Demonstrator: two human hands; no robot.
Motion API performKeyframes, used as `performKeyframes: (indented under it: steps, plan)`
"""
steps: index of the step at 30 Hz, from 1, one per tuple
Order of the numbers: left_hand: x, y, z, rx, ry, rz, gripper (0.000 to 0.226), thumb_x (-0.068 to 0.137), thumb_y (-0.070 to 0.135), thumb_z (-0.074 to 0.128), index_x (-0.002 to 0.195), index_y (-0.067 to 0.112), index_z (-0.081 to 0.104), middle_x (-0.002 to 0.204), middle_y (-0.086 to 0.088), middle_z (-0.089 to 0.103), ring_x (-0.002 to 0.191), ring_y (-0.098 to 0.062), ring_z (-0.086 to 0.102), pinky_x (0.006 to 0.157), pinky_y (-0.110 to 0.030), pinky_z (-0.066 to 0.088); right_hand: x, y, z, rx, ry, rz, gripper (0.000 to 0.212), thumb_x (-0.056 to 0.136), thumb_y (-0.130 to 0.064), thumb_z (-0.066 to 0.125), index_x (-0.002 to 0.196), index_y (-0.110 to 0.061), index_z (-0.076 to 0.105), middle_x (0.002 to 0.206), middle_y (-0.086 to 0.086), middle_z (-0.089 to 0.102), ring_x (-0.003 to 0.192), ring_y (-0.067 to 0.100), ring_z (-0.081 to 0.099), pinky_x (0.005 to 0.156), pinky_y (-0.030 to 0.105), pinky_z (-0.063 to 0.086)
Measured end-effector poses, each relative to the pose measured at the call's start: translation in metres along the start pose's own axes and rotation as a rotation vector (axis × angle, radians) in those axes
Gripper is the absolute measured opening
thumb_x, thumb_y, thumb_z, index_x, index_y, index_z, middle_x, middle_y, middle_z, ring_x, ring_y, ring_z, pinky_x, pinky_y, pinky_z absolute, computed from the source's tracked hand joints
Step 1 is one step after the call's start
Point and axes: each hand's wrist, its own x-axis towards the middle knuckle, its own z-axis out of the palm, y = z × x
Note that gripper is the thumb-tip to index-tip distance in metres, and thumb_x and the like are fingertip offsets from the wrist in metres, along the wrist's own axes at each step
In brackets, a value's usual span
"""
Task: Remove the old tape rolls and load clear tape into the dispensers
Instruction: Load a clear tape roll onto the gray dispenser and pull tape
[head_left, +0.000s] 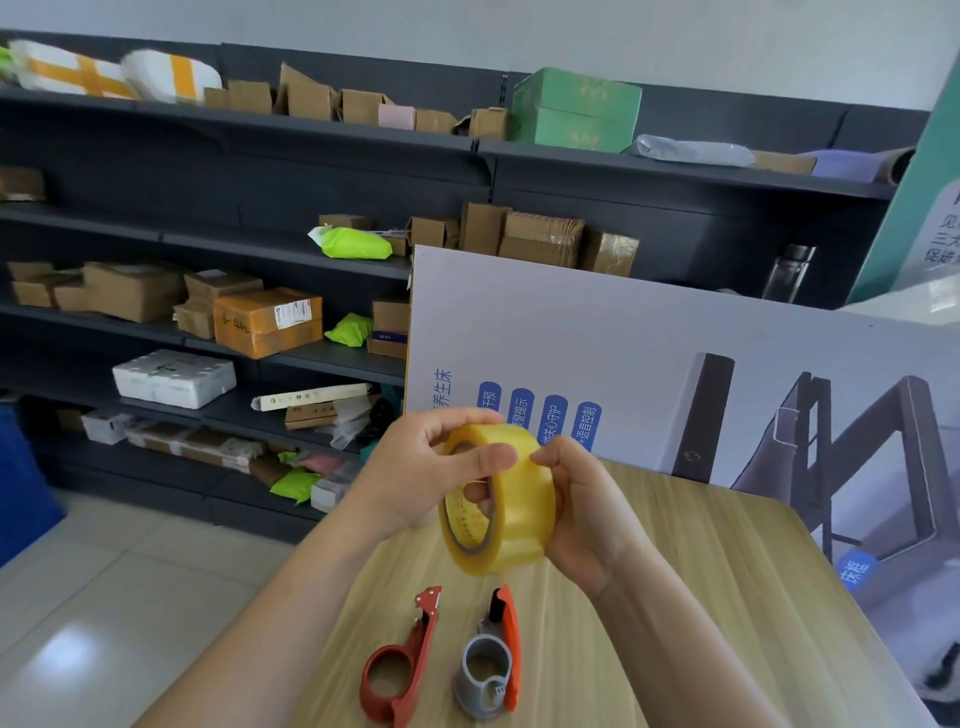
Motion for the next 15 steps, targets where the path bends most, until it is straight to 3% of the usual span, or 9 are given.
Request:
performKeyframes:
  steps: [4,7,9,12,15]
  plan:
    - [-0.006,0.005,-0.001,0.288,0.011,0.163,0.076,0.053,0.066,0.078,0.121,0.034,0.063,0.117,0.028,0.060,0.113,0.015,0.049,0.092,-0.008,0.042,-0.001,0.006,-0.002,-0.186,0.190,-0.119,0.047,0.069,-0.025,0.055,0.109,-0.001,0.061,0.101,0.025,0.061,0.088,0.030,0.061,0.072,0.042,0.051]
    - [-0.011,0.008,0.005,0.423,0.070,0.316,0.077,0.059,0.061,0.076,0.125,0.024,0.062,0.125,0.025,0.054,0.119,0.017,0.043,0.097,-0.003,0.034,-0.006,0.008,-0.004,-0.260,0.203,-0.236,0.010,0.078,-0.019,0.060,0.083,-0.016,0.068,0.081,0.006,0.066,0.077,0.020,0.060,0.064,0.032,0.047]
    - [-0.013,0.007,0.009,0.465,0.100,0.441,0.074,0.062,0.058,0.076,0.122,0.016,0.065,0.124,0.017,0.058,0.119,0.006,0.049,0.098,-0.009,0.039,-0.010,0.007,-0.003,-0.279,0.139,-0.312,0.012,0.090,-0.015,0.060,0.093,-0.014,0.071,0.081,0.004,0.073,0.075,0.018,0.069,0.062,0.026,0.052]
    - [-0.014,0.002,0.012,0.497,0.181,0.630,0.052,0.070,0.043,0.074,0.108,0.007,0.072,0.109,0.001,0.063,0.110,-0.005,0.057,0.093,-0.020,0.047,-0.012,0.008,-0.004,-0.279,0.108,-0.408,0.019,0.092,-0.011,0.059,0.108,-0.007,0.068,0.092,0.009,0.075,0.081,0.017,0.073,0.064,0.021,0.054]
    - [-0.013,0.003,0.010,0.441,0.188,0.575,0.059,0.073,0.054,0.069,0.115,0.012,0.068,0.116,0.006,0.060,0.114,0.002,0.052,0.094,-0.012,0.042,-0.011,0.010,-0.005,-0.317,0.113,-0.459,0.032,0.084,-0.019,0.064,0.113,-0.006,0.068,0.094,0.007,0.074,0.085,0.017,0.070,0.068,0.022,0.053]
